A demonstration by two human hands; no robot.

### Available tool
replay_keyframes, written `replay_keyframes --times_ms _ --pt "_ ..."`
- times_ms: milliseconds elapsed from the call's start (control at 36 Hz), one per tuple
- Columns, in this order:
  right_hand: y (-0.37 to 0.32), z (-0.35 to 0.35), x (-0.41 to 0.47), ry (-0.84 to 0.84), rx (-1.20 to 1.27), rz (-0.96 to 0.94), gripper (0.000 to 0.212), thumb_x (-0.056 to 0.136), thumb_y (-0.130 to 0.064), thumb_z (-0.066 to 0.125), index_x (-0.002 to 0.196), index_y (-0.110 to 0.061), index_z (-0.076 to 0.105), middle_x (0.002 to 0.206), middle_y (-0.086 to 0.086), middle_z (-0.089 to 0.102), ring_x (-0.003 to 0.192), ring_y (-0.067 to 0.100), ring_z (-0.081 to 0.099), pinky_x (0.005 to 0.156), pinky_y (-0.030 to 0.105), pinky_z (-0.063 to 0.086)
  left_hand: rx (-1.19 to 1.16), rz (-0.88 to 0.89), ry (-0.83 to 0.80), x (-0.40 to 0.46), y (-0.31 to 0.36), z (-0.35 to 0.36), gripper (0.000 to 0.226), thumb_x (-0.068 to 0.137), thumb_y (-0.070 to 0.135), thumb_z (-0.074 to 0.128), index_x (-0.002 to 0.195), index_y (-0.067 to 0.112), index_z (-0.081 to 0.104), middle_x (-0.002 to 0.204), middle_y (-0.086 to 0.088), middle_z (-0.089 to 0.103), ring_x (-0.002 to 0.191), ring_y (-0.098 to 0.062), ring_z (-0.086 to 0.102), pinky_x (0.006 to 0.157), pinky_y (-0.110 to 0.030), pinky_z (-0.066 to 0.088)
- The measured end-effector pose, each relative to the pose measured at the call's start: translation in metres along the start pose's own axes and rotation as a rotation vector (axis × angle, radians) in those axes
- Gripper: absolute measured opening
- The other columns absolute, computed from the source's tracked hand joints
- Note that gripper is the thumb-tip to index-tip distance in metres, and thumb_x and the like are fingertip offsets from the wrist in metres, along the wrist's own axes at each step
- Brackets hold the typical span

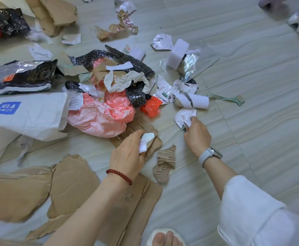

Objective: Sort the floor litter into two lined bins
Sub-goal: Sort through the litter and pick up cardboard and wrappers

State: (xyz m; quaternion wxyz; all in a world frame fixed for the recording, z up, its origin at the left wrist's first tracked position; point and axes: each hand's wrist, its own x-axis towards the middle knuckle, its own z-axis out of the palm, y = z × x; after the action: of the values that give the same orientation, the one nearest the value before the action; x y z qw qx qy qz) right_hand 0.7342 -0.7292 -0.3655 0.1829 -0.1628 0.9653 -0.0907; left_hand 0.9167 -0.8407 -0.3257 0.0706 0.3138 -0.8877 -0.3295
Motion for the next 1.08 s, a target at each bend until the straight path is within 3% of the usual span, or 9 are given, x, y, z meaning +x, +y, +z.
replay_keyframes --times_ms 139,250,417,556,639,778,889,1000,1083 --pt "0.010 0.003 -0.022 -0.087 0.055 -0.195 0.047 0.082 0.004 0.045 0.126 -0.013 0.048 0.122 0.009 0.052 0.118 0.028 0.042 0.083 0.039 0.042 0.016 0.011 -0.057 -0.003 -0.002 -0.006 0.033 0.088 0.023 0.049 0.119 0.014 0.051 0.106 -0.004 0.062 0.097 -0.027 0.058 0.068 -0.036 0.044" --pt "0.023 0.003 -0.044 -0.121 0.078 -0.340 0.042 0.083 0.002 0.052 0.122 -0.013 0.052 0.118 0.006 0.055 0.117 0.025 0.044 0.078 0.036 0.043 0.042 0.030 -0.054 -0.006 -0.003 -0.009 0.027 0.086 0.019 0.050 0.111 0.012 0.055 0.096 -0.004 0.065 0.085 -0.028 0.062 0.057 -0.030 0.038" --pt "0.012 -0.014 -0.031 -0.058 0.469 0.027 0.041 0.093 -0.013 0.050 0.132 -0.003 0.043 0.134 0.017 0.050 0.124 0.032 0.044 0.096 0.031 0.035 0.028 0.032 -0.046 -0.010 -0.002 -0.012 0.044 0.077 0.035 0.030 0.105 0.015 0.056 0.087 -0.001 0.066 0.075 -0.023 0.063 0.051 -0.028 0.039" --pt "-0.007 0.006 -0.030 -0.132 0.245 0.060 0.049 0.090 -0.016 0.056 0.131 0.003 0.037 0.124 0.023 0.055 0.117 0.039 0.048 0.087 0.038 0.040 0.051 0.040 -0.014 -0.008 -0.005 -0.011 0.032 0.075 0.032 0.030 0.103 0.025 0.043 0.083 0.000 0.066 0.070 -0.023 0.063 0.046 -0.026 0.036" --pt "-0.014 0.018 -0.037 -0.054 0.149 0.036 0.031 0.091 -0.014 0.052 0.117 0.003 0.046 0.115 0.023 0.057 0.112 0.039 0.049 0.084 0.040 0.039 0.054 0.035 0.003 -0.008 -0.007 -0.012 0.028 0.078 0.030 0.030 0.103 0.027 0.042 0.083 0.000 0.066 0.070 -0.023 0.063 0.048 -0.025 0.034" --pt "-0.013 0.027 -0.043 0.015 0.047 0.009 0.021 0.088 -0.005 0.050 0.106 0.004 0.052 0.117 0.023 0.045 0.109 0.037 0.042 0.088 0.038 0.036 0.078 0.002 -0.030 -0.010 -0.012 -0.012 0.034 0.076 0.001 0.057 0.108 0.013 0.056 0.087 -0.005 0.066 0.073 -0.029 0.062 0.054 -0.027 0.033" --pt "-0.015 0.027 -0.048 0.062 -0.007 -0.040 0.024 0.078 0.003 0.052 0.102 0.005 0.052 0.113 0.024 0.046 0.106 0.038 0.043 0.087 0.040 0.038 0.097 -0.039 -0.066 -0.013 -0.010 -0.012 0.039 0.077 0.002 0.057 0.115 0.011 0.056 0.098 -0.004 0.065 0.086 -0.030 0.060 0.061 -0.028 0.032" --pt "-0.015 0.031 -0.055 0.144 -0.006 -0.128 0.024 0.069 0.011 0.055 0.092 0.004 0.054 0.093 0.027 0.055 0.090 0.041 0.050 0.074 0.044 0.042 0.094 -0.014 -0.076 -0.018 -0.015 -0.011 0.036 0.077 0.002 0.058 0.111 0.011 0.057 0.093 -0.005 0.066 0.080 -0.031 0.062 0.058 -0.029 0.035" --pt "-0.014 0.032 -0.056 0.128 -0.002 -0.135 0.025 0.074 0.007 0.053 0.098 0.000 0.053 0.096 0.022 0.056 0.093 0.038 0.049 0.070 0.041 0.040 0.098 -0.003 -0.064 -0.021 -0.017 -0.012 0.037 0.077 0.004 0.057 0.113 0.012 0.056 0.095 -0.006 0.066 0.082 -0.032 0.062 0.059 -0.031 0.037"
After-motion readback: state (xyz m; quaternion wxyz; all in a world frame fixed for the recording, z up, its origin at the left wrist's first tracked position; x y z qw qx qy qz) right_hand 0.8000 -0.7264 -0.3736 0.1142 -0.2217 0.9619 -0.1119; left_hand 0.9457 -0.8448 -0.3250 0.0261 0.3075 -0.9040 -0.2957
